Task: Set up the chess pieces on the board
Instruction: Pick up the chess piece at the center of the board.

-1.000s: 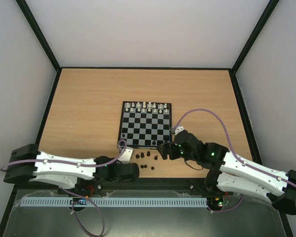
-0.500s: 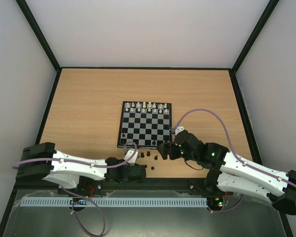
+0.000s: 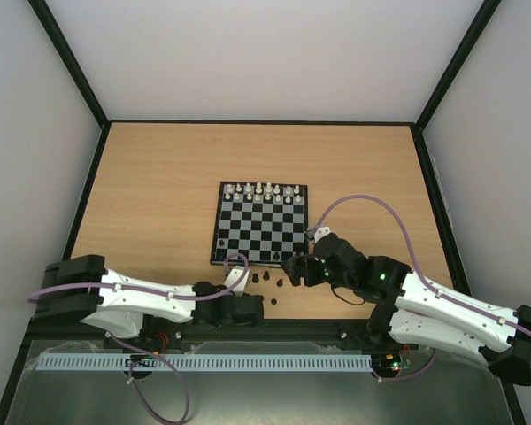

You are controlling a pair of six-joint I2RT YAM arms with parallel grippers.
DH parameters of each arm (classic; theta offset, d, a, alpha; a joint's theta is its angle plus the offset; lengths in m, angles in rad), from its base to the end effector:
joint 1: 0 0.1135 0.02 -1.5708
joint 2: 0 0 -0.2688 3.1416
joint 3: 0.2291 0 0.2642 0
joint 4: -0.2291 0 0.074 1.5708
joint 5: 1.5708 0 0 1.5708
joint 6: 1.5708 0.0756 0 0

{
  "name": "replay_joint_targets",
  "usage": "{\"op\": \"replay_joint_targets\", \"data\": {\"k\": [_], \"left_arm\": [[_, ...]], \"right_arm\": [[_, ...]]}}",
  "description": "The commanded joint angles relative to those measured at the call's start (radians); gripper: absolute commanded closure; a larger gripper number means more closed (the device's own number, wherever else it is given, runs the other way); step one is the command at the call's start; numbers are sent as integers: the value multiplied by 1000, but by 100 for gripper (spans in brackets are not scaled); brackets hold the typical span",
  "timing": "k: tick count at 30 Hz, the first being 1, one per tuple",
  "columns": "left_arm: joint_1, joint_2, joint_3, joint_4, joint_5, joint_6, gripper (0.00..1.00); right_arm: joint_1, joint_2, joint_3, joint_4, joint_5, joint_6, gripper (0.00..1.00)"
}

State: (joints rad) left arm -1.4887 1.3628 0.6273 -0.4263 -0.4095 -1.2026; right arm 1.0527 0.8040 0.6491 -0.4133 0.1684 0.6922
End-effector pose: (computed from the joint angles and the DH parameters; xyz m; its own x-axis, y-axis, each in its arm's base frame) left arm 0.0507 -0.2492 0.1168 -0.8679 0.1117 -0.4840 0.2542 0.9370 -0.2395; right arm 0.1210 0.1867 0.2467 -0.7071 0.0300 -0.7064 -0.4354 0.7687 0.4685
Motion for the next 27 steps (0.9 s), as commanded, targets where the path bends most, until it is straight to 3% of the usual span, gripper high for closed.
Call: {"op": "replay_joint_targets", "data": {"k": [1,27], "left_arm": [[10,14,-14,11,-11,3,70],[29,38,-32,25,-2,8,87]], "right_arm": [[5,-13,-8,-9,7,-3,7],[5,-12,-11,-5,4,-5,7]]}}
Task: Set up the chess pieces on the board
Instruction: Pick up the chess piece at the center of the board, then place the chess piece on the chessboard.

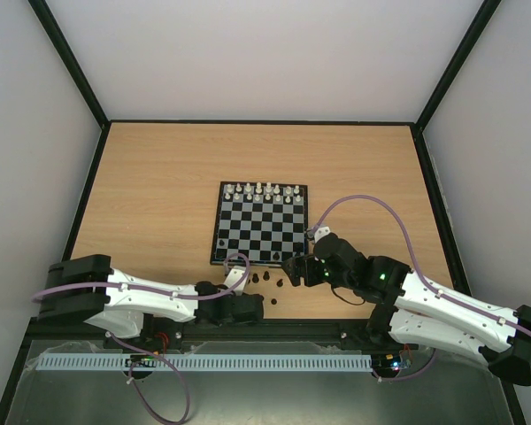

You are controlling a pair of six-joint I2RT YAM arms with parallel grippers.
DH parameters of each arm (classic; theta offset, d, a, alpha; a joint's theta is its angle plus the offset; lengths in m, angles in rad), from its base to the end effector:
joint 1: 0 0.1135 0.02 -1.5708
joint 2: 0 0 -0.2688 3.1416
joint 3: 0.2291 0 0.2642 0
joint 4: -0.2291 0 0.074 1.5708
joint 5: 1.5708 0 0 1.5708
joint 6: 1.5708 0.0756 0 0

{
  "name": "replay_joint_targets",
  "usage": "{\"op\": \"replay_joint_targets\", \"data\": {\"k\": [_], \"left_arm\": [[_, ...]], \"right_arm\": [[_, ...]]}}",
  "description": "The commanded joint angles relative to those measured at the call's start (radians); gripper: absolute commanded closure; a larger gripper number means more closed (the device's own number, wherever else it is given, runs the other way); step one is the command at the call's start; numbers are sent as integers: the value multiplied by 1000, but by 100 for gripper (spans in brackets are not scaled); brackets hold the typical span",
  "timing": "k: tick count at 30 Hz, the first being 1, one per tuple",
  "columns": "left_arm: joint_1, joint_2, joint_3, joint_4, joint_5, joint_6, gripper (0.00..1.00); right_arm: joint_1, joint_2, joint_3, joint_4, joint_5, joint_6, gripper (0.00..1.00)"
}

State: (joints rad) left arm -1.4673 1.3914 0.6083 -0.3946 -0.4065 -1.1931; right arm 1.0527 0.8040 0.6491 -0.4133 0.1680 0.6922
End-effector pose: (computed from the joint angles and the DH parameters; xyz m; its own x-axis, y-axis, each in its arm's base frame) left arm 0.0557 -0.2472 0.1065 -0.8699 0.1106 -0.4808 0.2425 0.9446 -0.2214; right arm 0.1210 0.1867 0.2467 -0.7073 0.0299 -0.7063 -0.4356 0.7685 0.4687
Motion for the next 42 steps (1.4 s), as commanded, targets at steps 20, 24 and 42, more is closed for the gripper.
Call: {"op": "replay_joint_targets", "data": {"k": [20,24,42], "left_arm": [[298,-158,258,-158,5,352,91],[398,-57,320,-121,28,458,91],[521,195,321,58,54,557,91]], "right_arm": [[6,-29,-13,-4,4,-5,7],[6,-35,-11,-7,6,-4,7],[6,-34,-12,-5,7,-4,7]]}}
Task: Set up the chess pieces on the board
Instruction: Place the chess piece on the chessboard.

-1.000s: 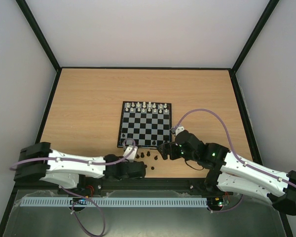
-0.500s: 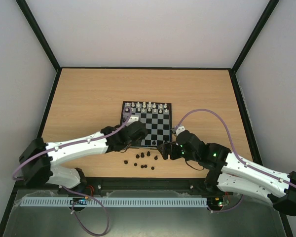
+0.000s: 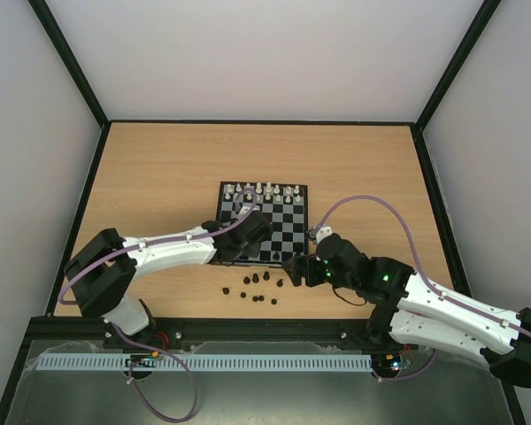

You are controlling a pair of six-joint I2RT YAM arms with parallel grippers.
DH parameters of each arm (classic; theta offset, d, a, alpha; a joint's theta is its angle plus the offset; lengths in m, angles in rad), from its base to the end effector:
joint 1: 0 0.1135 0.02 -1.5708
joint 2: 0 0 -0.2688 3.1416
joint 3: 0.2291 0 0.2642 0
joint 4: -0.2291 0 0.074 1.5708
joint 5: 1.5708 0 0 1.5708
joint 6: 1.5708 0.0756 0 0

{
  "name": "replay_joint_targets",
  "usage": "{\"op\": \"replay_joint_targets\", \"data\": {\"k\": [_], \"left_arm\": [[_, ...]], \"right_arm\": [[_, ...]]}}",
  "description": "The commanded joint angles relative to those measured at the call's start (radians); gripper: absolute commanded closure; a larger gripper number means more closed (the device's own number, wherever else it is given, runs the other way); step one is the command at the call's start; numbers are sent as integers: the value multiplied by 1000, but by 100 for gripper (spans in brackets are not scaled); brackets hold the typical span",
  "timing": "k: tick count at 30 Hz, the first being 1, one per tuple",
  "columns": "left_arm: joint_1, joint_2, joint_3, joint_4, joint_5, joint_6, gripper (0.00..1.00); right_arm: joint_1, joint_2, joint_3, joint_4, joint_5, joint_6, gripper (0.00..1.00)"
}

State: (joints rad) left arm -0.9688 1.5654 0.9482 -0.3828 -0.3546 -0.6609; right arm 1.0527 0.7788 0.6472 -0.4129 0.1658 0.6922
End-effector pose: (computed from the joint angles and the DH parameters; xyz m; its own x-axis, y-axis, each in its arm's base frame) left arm 0.2150 -0.2665 0.1604 -0.7854 0.1266 -0.6059 0.2338 0.9670 -0.1010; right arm 0.1191 0.1838 0.2511 -0.6997 0.0436 -0.7131 -0.4421 0.7577 0.4801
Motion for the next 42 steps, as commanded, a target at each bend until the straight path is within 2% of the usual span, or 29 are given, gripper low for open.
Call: {"op": "replay_joint_targets", "data": {"k": [1,27,35,42], "left_arm": [[26,25,-23,52,4,26,91],[51,80,-78,104,29,13,87],[50,70,-74,112,29,17,75],[50,82,-61,123,32,26,72]], "right_arm": [[5,-7,-11,-5,9,-4,7],[5,-1,-13,1,6,-7,7],[5,0,-14,0,4,-6,7],[5,-1,-16,1,6,-7,7]]}}
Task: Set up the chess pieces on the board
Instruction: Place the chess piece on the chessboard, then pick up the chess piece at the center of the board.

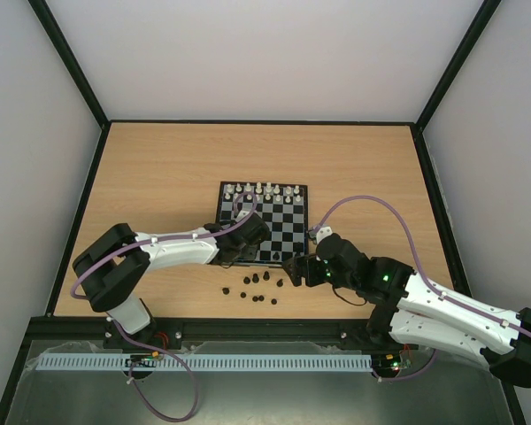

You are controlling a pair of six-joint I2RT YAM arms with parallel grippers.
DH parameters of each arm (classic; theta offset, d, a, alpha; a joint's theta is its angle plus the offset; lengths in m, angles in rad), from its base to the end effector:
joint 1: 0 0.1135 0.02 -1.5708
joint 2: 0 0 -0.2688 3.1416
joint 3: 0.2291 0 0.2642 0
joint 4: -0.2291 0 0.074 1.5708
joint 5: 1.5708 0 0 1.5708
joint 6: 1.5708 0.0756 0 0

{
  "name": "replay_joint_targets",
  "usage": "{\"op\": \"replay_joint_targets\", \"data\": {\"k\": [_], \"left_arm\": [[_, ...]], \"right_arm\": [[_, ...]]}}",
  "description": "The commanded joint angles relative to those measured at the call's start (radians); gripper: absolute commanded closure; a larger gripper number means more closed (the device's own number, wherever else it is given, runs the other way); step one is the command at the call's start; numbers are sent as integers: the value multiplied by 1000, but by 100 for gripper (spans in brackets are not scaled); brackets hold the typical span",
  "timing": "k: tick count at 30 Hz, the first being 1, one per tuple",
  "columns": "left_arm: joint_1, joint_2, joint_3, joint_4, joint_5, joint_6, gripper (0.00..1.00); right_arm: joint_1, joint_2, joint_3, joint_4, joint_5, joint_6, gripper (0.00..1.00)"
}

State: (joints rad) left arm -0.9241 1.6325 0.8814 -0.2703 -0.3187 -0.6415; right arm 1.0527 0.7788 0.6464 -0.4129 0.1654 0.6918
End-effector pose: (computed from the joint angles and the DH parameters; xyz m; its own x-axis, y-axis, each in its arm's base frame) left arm 0.2248 -0.2584 0.1257 -0.8062 0.1248 -0.5783 0.2207 0.9704 -0.0984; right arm 0.1191 0.1838 0.2508 -0.7000 0.0426 -0.7129 -0.4423 0.7578 0.4796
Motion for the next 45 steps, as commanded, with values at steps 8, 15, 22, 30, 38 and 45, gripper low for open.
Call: {"op": "replay_joint_targets", "data": {"k": [8,15,22,30,38,45], "left_arm": [[4,35,23,22,6,13,72],[5,23,33,15,-10,14,72],[0,-59,35,-20,-45,3,64],[-40,-225,30,-126,-90,-35,49],[-188,-427,-50,-286,-85,-193,41],[-392,-501,-169,-333,-103,-392,41]], "right_arm": [[5,-2,-14,2,7,-6,7],[6,-1,-15,4,5,-6,7],[6,-1,-15,4,3,-8,7],[5,0,-14,3,2,-9,7],[6,1,-13,2,3,-8,7],[6,-4,-14,1,3,-5,7]]}}
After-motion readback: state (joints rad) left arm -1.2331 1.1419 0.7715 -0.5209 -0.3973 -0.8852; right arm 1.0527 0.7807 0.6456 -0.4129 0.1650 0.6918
